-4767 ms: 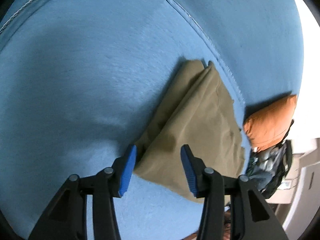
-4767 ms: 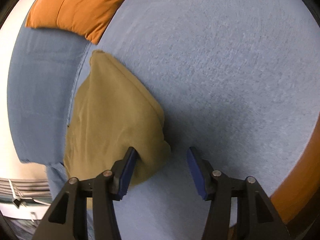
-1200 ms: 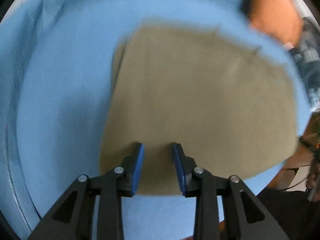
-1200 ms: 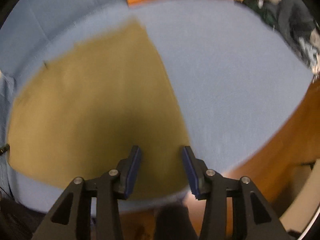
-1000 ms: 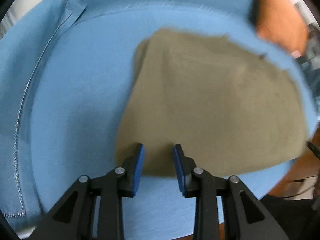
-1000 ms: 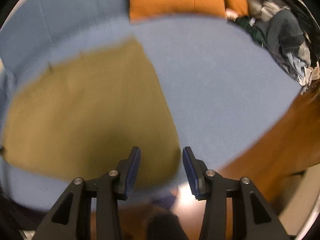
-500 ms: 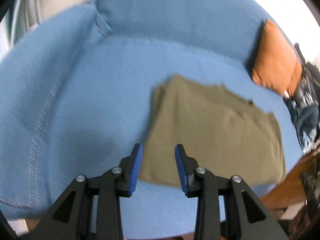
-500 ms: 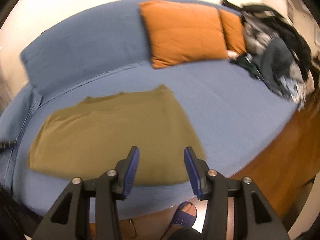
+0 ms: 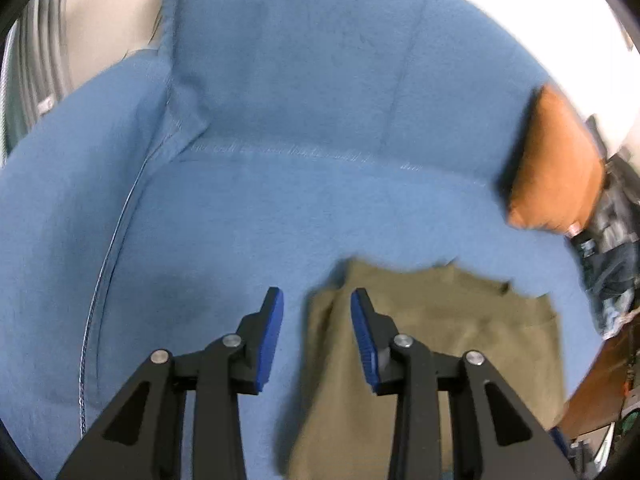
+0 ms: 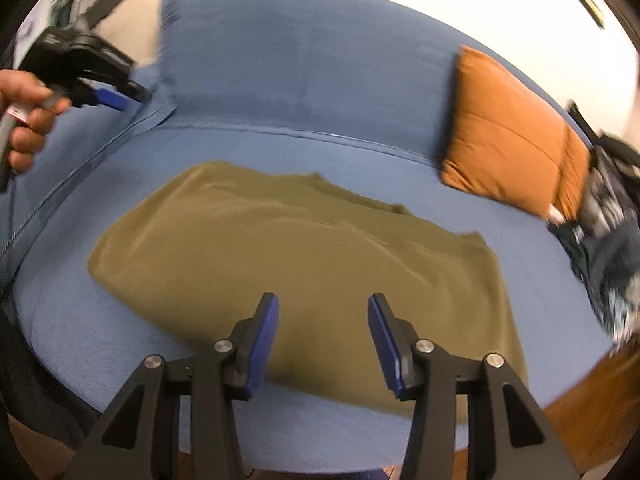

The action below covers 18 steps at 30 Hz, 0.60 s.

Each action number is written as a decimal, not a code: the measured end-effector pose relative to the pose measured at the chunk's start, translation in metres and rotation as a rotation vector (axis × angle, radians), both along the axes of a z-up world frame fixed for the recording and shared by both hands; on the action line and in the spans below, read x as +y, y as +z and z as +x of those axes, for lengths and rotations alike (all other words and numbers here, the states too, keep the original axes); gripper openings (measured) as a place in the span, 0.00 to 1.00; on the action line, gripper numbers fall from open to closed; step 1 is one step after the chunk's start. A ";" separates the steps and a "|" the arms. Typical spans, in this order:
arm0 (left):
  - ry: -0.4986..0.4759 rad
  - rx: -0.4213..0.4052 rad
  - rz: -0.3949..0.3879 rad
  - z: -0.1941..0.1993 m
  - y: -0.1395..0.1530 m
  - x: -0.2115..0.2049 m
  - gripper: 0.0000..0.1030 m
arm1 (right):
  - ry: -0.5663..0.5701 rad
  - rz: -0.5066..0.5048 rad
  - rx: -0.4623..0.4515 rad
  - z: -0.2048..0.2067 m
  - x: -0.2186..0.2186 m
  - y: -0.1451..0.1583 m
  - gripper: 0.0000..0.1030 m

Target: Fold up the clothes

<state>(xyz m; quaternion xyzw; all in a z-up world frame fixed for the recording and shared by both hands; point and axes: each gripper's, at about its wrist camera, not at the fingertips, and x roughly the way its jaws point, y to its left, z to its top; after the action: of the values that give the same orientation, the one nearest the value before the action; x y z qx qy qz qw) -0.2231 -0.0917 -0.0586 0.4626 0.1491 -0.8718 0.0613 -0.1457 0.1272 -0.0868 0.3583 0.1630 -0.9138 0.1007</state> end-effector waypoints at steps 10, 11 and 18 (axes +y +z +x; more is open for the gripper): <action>0.069 -0.102 0.082 -0.015 -0.024 -0.039 0.33 | 0.261 0.147 0.040 0.013 -0.105 -0.029 0.46; 0.078 -0.113 0.078 -0.016 -0.026 -0.041 0.33 | 0.285 0.166 0.048 0.017 -0.115 -0.031 0.46; 0.104 -0.137 0.078 -0.009 -0.029 -0.044 0.33 | 0.386 0.267 0.070 0.040 -0.151 -0.048 0.46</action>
<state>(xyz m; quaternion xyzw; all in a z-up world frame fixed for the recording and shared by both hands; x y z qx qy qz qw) -0.2325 -0.1361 -0.0875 0.5150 0.2021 -0.8272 0.0986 -0.1053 -0.0242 -0.1351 0.2987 0.3514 -0.8597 0.2195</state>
